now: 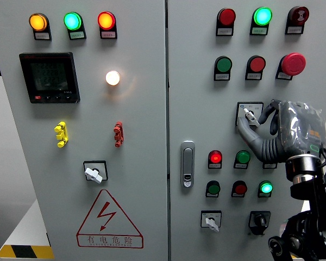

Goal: Rotate and turn off gray switch

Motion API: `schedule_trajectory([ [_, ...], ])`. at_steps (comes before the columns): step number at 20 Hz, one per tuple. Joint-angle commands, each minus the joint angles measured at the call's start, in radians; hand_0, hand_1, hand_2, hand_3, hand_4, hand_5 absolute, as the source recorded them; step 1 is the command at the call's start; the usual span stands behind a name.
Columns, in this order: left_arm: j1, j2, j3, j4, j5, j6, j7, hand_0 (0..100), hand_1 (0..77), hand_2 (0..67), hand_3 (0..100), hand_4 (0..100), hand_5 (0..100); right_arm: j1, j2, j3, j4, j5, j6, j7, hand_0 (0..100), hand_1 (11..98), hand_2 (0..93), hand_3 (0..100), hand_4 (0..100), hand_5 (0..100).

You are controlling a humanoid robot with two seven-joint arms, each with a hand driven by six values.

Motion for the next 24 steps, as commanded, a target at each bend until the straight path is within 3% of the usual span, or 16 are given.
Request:
schedule_trajectory([
  [1,0.000,0.000,0.000,0.000,-0.001,0.000,0.000,85,0.0,13.4,19,8,11,0.000,0.0000,0.000,-0.002,0.000,0.000,0.000,31,39.1,71.3,95,100,100],
  [7,0.000,0.000,0.000,0.000,0.000,0.000,0.000,85,0.0,13.4,19,8,11,0.000,0.0000,-0.006,-0.002,0.000,0.000,-0.001,46,39.3,71.5,95,100,100],
  [14,0.000,0.000,0.000,0.000,0.000,0.000,0.000,85,0.0,13.4,19,8,11,0.003,0.0000,-0.008,0.000,0.000,0.002,-0.003,56,39.7,72.0,95,100,100],
  [24,0.000,0.000,0.000,0.000,-0.001,0.000,0.000,85,0.0,13.4,19,8,11,0.006,0.0000,-0.012,0.000,0.000,0.002,-0.005,62,39.3,72.9,95,100,100],
])
